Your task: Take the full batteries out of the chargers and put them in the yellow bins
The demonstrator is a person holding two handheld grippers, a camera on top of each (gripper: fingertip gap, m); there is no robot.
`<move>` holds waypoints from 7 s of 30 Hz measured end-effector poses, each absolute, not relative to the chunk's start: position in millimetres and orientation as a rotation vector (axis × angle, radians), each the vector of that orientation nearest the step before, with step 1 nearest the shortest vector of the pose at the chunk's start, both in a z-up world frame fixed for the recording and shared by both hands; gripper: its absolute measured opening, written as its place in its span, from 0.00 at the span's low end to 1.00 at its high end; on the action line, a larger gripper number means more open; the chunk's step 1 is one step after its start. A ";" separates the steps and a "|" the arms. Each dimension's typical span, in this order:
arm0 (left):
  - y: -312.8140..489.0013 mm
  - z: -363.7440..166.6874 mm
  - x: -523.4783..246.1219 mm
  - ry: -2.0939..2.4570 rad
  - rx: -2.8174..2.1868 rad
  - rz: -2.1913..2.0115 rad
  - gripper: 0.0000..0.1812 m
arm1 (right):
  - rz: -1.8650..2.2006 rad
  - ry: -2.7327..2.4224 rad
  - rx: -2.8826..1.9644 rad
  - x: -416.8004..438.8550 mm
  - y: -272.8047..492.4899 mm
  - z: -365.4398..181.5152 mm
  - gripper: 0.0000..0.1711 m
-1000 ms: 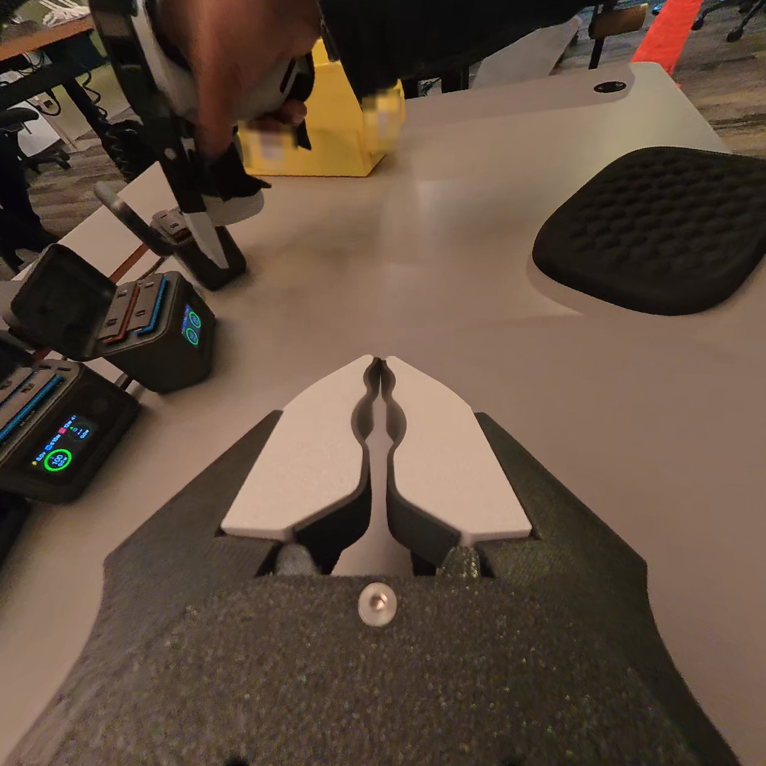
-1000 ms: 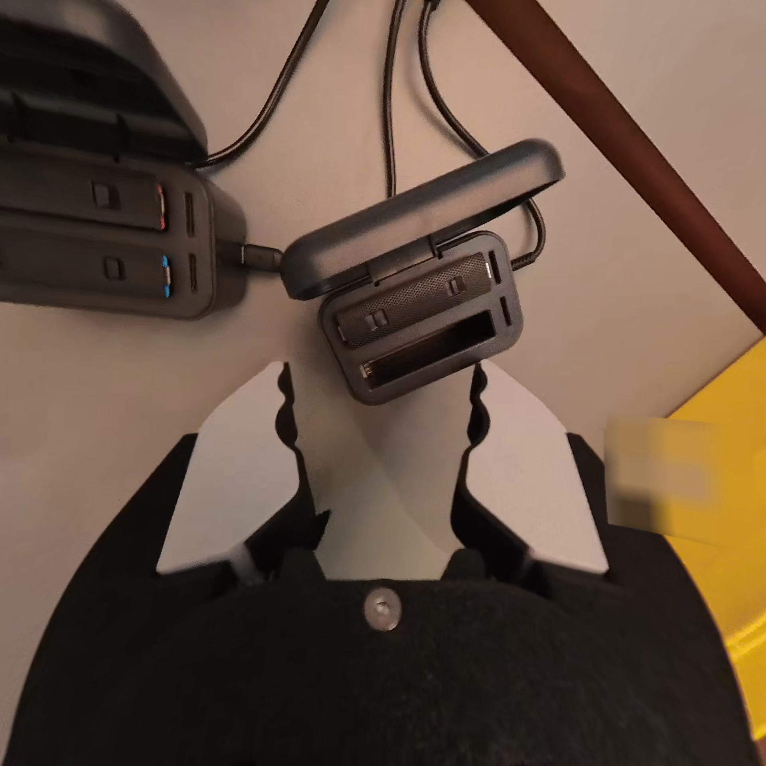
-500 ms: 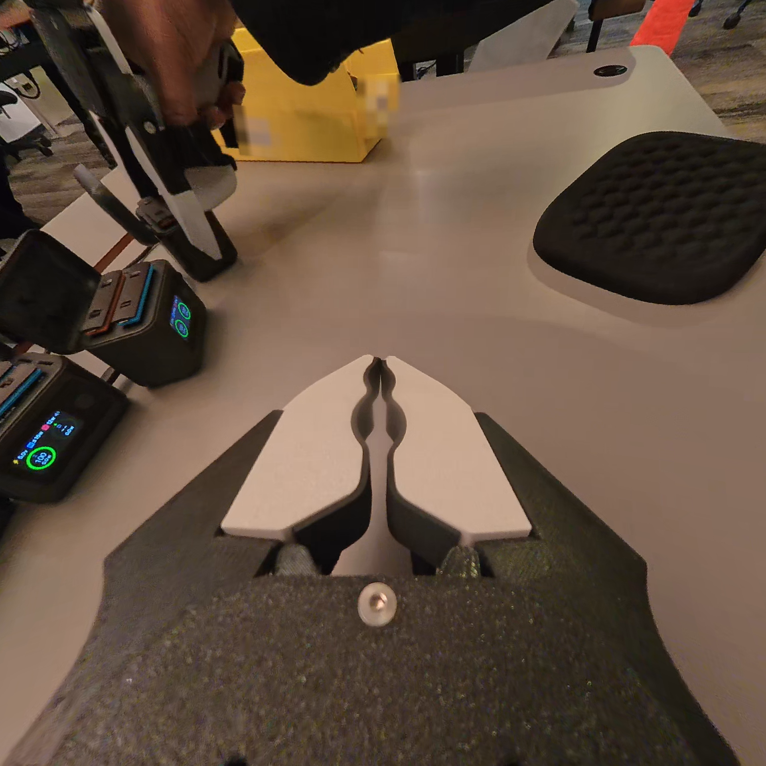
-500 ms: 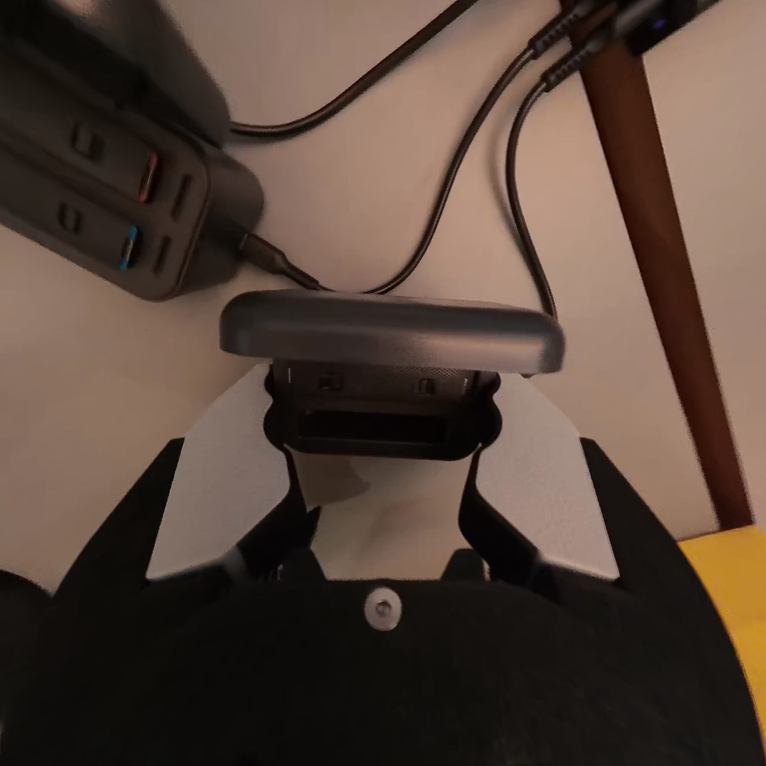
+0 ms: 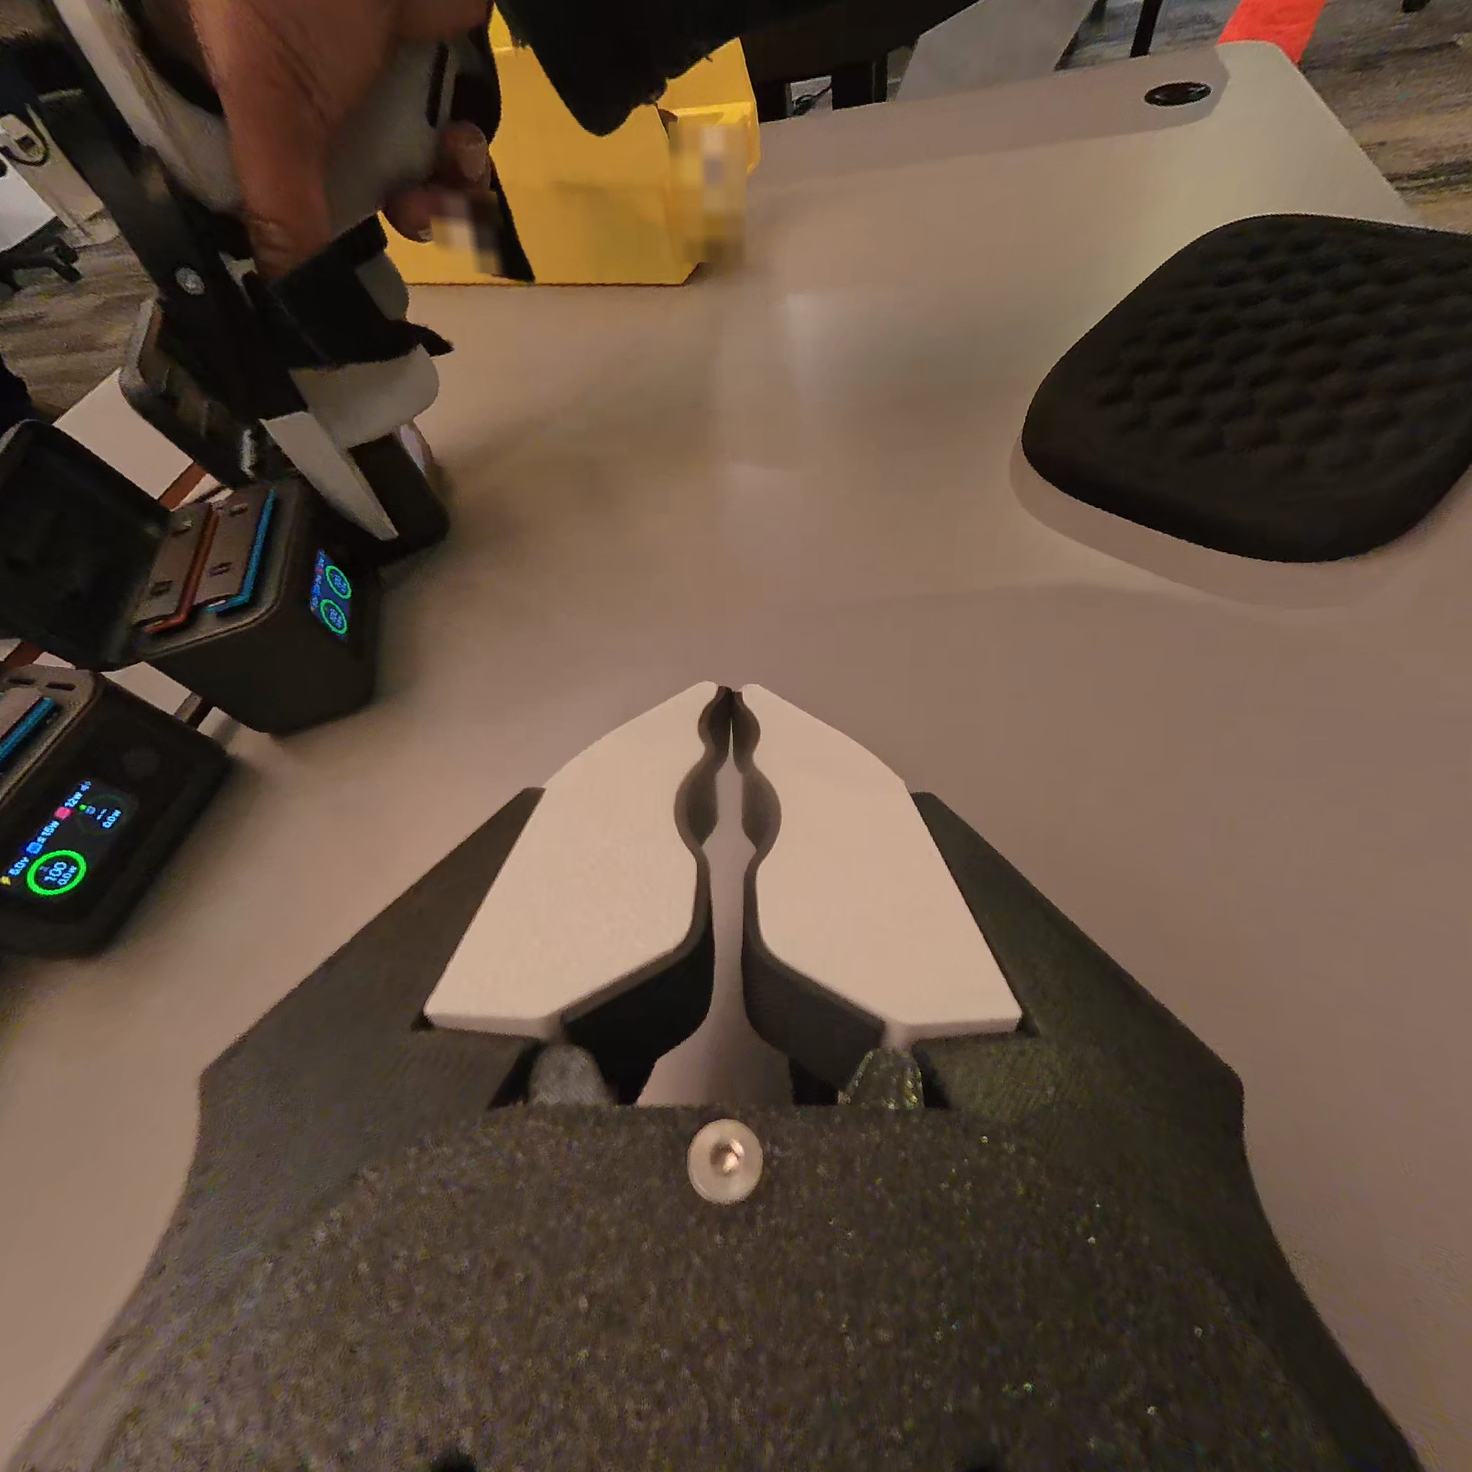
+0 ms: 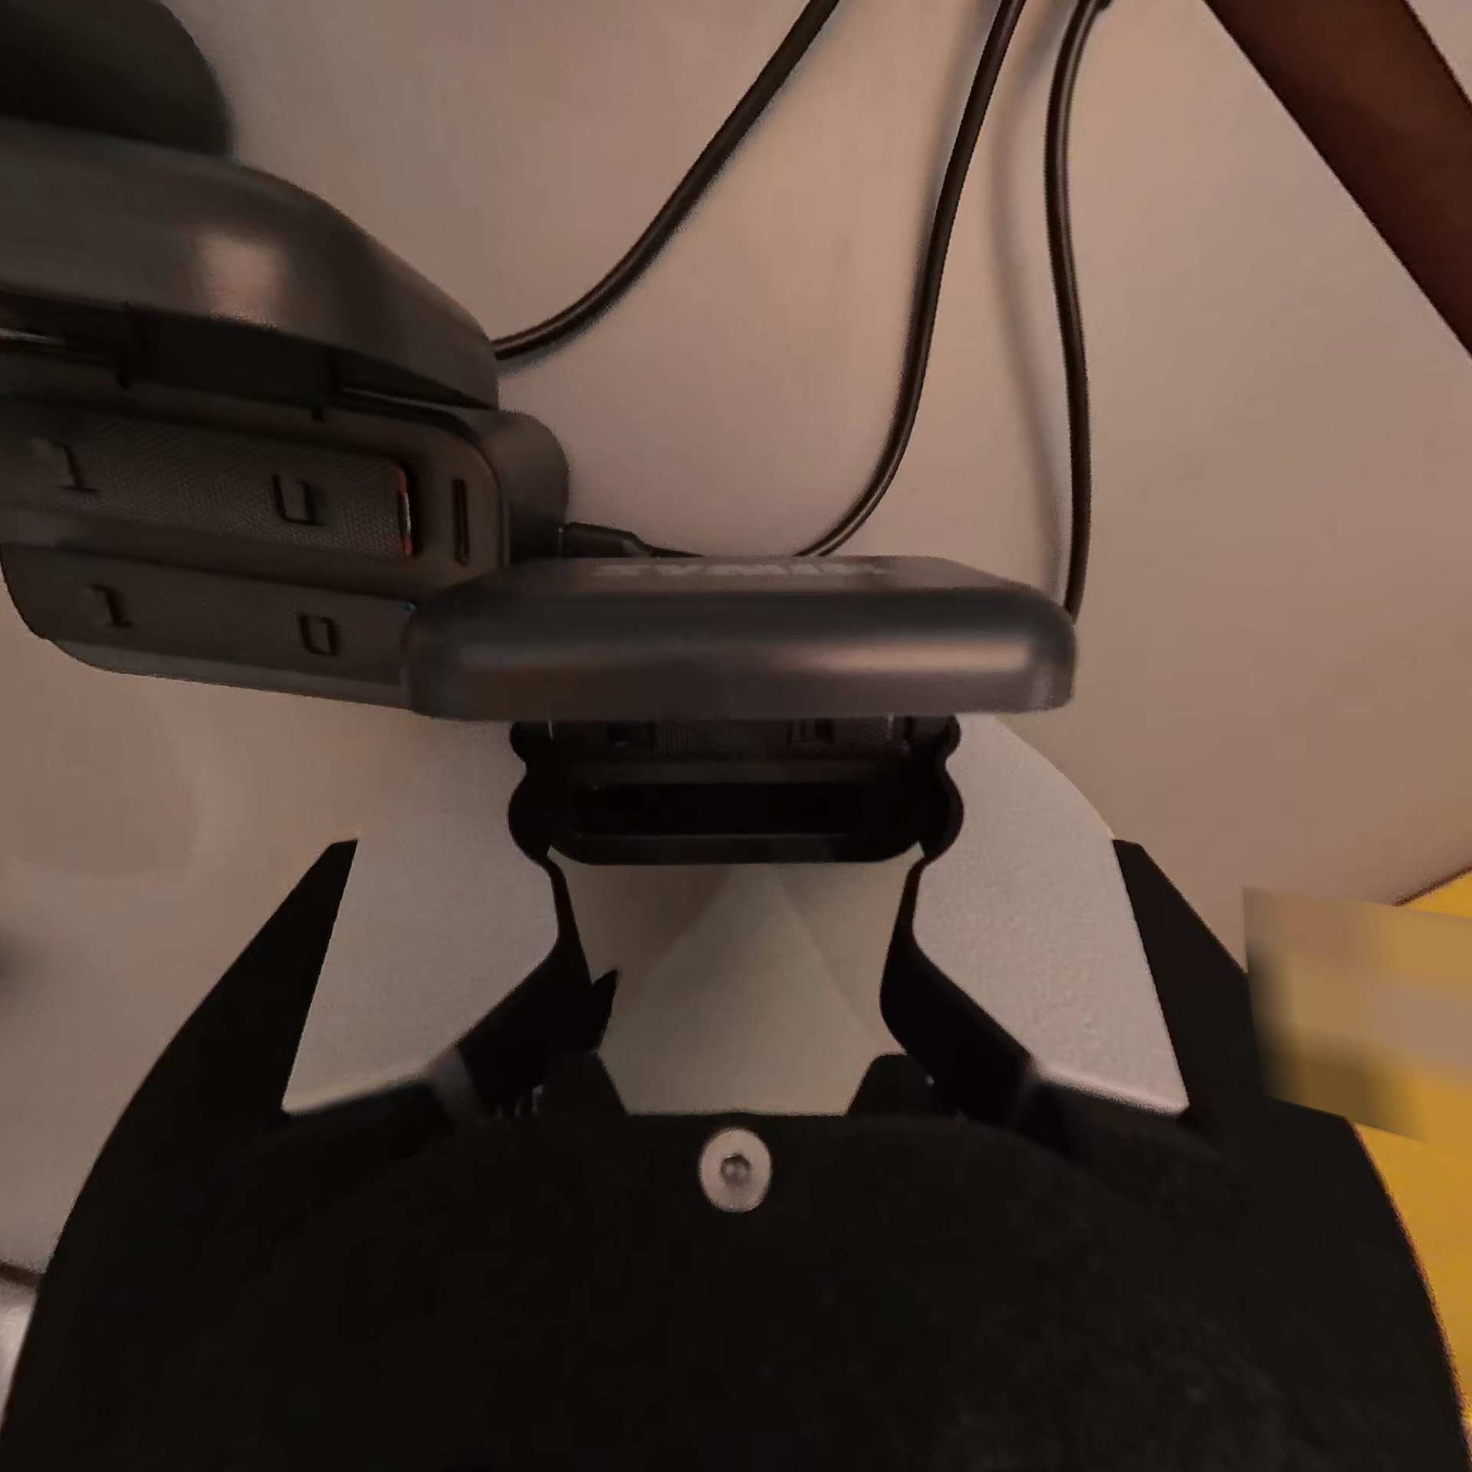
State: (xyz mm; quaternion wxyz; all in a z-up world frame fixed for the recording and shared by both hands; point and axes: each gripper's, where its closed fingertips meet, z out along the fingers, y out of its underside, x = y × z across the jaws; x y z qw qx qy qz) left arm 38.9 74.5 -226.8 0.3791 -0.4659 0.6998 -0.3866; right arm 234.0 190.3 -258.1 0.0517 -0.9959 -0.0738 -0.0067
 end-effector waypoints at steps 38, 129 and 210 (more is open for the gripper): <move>74.0 -228.3 39.0 1.806 -1.178 -0.971 0.00 | 0.004 -0.491 -2.855 227.8 201.8 -216.6 0.00; 432.6 -200.3 -333.6 1.998 -1.834 0.765 0.15 | 0.097 -0.040 -1.551 174.9 108.0 -129.1 0.00; 258.3 -77.4 -179.9 1.596 -1.174 -0.059 0.08 | 0.207 -0.610 -1.571 68.8 97.1 -128.2 0.09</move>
